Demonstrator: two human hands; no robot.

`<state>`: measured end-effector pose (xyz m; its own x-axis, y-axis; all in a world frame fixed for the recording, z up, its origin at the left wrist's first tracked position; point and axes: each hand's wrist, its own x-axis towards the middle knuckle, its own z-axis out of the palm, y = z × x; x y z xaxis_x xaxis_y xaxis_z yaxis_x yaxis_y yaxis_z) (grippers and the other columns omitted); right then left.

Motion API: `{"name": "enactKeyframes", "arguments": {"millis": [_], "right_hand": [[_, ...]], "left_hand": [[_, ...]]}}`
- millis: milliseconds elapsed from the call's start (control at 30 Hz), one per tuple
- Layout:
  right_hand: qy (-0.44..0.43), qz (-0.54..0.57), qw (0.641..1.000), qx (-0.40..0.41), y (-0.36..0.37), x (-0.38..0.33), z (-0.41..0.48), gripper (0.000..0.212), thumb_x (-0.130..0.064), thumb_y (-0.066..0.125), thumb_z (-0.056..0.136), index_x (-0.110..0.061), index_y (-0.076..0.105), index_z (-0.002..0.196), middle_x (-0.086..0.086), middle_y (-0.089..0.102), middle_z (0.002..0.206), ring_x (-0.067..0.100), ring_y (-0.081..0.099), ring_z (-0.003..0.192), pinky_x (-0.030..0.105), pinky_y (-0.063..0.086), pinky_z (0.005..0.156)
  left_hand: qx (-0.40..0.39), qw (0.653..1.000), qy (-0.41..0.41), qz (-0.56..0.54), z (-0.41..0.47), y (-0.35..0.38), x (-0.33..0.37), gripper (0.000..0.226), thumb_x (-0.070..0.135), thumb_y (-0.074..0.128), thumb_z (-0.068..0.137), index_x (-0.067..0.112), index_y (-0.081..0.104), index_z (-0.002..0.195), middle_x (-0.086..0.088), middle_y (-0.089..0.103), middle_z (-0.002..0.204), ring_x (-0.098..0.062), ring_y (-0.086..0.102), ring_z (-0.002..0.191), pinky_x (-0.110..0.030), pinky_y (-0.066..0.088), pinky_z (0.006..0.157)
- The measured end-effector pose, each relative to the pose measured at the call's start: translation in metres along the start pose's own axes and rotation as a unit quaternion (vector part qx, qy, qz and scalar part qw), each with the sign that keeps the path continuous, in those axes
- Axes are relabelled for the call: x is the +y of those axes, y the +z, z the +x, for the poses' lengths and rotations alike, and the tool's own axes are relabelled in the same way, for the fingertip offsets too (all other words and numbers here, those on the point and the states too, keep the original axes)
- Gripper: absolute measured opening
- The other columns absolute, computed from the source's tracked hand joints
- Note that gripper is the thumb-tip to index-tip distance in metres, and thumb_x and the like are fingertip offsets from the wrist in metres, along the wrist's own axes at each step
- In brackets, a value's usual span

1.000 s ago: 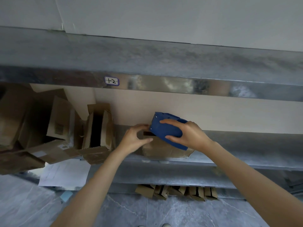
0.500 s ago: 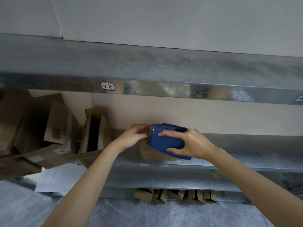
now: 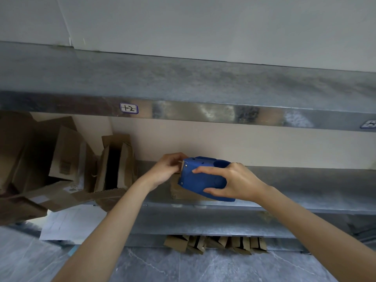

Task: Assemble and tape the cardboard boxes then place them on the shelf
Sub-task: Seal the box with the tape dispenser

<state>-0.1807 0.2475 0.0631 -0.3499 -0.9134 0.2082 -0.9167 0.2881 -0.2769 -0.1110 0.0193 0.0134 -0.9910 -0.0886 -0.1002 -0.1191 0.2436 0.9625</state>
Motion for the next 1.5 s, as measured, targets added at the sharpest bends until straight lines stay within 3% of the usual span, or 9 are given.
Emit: {"name": "enactKeyframes", "arguments": {"millis": [267,600,733,833,967,1067,1200,1333,1500], "right_hand": [[0.008,0.025,1.000,-0.014,0.004,0.005,-0.006,0.050,-0.042,0.069,0.087,-0.044,0.053,0.135,0.000,0.033,0.044,0.019,0.029,0.041,0.019,0.028,0.043],[0.031,0.052,0.998,-0.034,-0.006,0.015,0.001,0.049,-0.042,0.069,0.088,-0.048,0.052,0.134,0.004,0.037,0.045,0.020,0.031,0.044,0.016,0.026,0.046],[0.048,0.068,0.996,-0.042,-0.013,0.025,-0.001,0.049,-0.043,0.069,0.087,-0.051,0.052,0.133,0.005,0.043,0.045,0.018,0.034,0.043,0.015,0.028,0.047],[0.066,0.089,0.992,-0.056,-0.019,0.038,-0.008,0.051,-0.048,0.067,0.086,-0.059,0.046,0.131,0.004,0.061,0.059,0.020,0.040,0.045,0.015,0.033,0.049],[0.087,0.086,0.991,-0.047,-0.027,0.056,-0.020,0.053,-0.050,0.067,0.084,-0.066,0.043,0.128,-0.007,0.072,0.083,0.021,0.042,0.046,0.030,0.046,0.053],[0.111,0.078,0.989,-0.058,-0.034,0.072,-0.034,0.052,-0.055,0.064,0.083,-0.068,0.041,0.127,0.002,0.073,0.090,0.022,0.040,0.048,0.034,0.047,0.055],[0.108,0.101,0.987,-0.058,-0.032,0.077,-0.042,0.054,-0.051,0.068,0.083,-0.067,0.043,0.127,-0.012,0.072,0.097,0.016,0.036,0.047,0.027,0.043,0.055],[0.139,0.066,0.981,-0.117,-0.031,0.089,-0.043,0.063,-0.058,0.070,0.081,-0.067,0.034,0.132,0.006,0.064,0.071,0.014,0.041,0.051,0.028,0.039,0.058],[0.141,0.094,0.970,-0.175,-0.029,0.093,-0.043,0.076,-0.038,0.074,0.084,-0.059,0.025,0.138,-0.019,0.059,0.095,0.003,0.053,0.070,0.017,0.033,0.059]], "left_hand": [[0.029,1.000,-0.001,0.004,0.002,0.003,-0.004,0.019,-0.009,0.054,0.092,0.005,0.067,0.090,-0.004,0.070,0.087,-0.004,0.064,0.081,-0.016,0.049,0.075],[0.151,0.984,-0.024,-0.089,-0.005,0.007,-0.016,0.029,-0.009,0.051,0.089,0.015,0.060,0.076,0.014,0.069,0.075,0.001,0.064,0.078,-0.024,0.045,0.075],[0.221,0.964,-0.036,-0.141,-0.008,0.006,-0.020,0.022,-0.006,0.056,0.091,0.013,0.061,0.080,0.005,0.074,0.083,-0.003,0.066,0.082,-0.019,0.044,0.070],[0.255,0.953,-0.025,-0.164,-0.010,0.006,-0.020,0.024,-0.006,0.057,0.092,0.013,0.060,0.079,0.004,0.074,0.079,0.005,0.066,0.074,-0.008,0.044,0.060],[0.315,0.932,-0.016,-0.180,-0.014,-0.003,-0.019,0.027,-0.006,0.053,0.093,0.016,0.059,0.079,-0.002,0.072,0.083,0.000,0.069,0.078,-0.018,0.047,0.068],[0.331,0.927,-0.018,-0.176,-0.016,-0.007,-0.020,0.027,-0.004,0.051,0.095,0.017,0.057,0.079,-0.003,0.071,0.085,0.000,0.069,0.078,-0.024,0.043,0.072],[0.352,0.920,-0.028,-0.170,-0.013,0.008,-0.019,0.026,-0.002,0.051,0.096,0.017,0.056,0.080,-0.003,0.071,0.088,-0.004,0.068,0.083,-0.026,0.045,0.077],[0.320,0.944,0.011,-0.081,-0.010,0.015,-0.016,0.015,-0.002,0.056,0.094,0.010,0.059,0.086,-0.005,0.071,0.090,-0.003,0.067,0.086,-0.017,0.048,0.080],[0.330,0.939,0.032,-0.097,-0.008,0.013,-0.014,0.015,-0.001,0.061,0.091,0.011,0.063,0.083,0.002,0.070,0.088,-0.004,0.066,0.090,-0.011,0.046,0.084]]}}
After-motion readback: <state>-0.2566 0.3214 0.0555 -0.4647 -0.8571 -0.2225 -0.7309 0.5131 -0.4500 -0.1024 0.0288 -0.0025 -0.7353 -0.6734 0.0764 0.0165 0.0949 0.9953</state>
